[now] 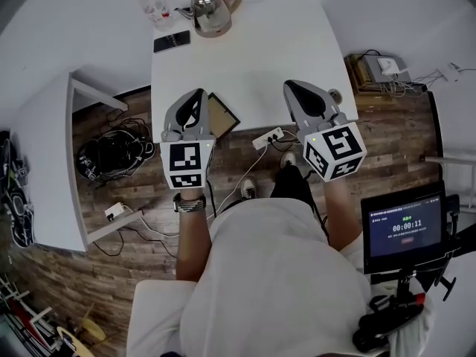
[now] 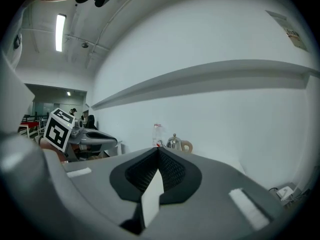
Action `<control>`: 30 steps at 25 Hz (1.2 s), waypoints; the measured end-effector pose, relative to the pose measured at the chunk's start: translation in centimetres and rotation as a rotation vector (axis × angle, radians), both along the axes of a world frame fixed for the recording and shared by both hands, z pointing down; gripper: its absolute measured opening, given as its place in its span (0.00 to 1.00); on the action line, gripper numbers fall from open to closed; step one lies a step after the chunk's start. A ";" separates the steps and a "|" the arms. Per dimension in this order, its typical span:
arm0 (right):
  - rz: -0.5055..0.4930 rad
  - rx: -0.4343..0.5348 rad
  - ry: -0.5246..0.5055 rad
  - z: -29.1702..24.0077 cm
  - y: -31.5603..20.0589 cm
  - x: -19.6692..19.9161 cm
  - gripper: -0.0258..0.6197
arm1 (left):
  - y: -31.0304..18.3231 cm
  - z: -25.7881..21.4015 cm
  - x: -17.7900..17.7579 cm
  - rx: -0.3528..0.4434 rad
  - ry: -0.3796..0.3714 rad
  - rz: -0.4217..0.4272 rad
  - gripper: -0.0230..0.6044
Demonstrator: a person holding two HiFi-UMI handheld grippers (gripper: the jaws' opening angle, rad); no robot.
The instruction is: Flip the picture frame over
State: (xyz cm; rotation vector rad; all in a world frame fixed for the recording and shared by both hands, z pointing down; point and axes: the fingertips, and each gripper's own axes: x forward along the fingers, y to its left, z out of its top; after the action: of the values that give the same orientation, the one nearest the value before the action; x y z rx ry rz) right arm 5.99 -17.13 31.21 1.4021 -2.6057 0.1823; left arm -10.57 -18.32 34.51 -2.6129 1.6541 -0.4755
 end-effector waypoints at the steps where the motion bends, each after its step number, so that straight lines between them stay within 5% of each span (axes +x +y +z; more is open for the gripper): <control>1: 0.002 0.012 -0.001 -0.6 0.0 0.0 0.04 | -0.1 -0.7 0.2 0.014 -0.004 0.007 0.04; 15: 0.024 0.089 0.028 -4.6 -0.5 -0.1 0.04 | -0.2 -6.3 2.3 0.114 0.012 0.070 0.04; 30: 0.018 0.077 0.028 -4.4 -0.6 -0.2 0.04 | 0.1 -6.4 3.5 0.117 0.016 0.101 0.04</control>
State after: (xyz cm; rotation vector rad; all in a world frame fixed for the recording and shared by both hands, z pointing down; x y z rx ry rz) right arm 5.81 -17.78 26.80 1.4431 -2.6040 0.0650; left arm -7.08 -18.21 28.10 -2.6058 1.4968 -0.3444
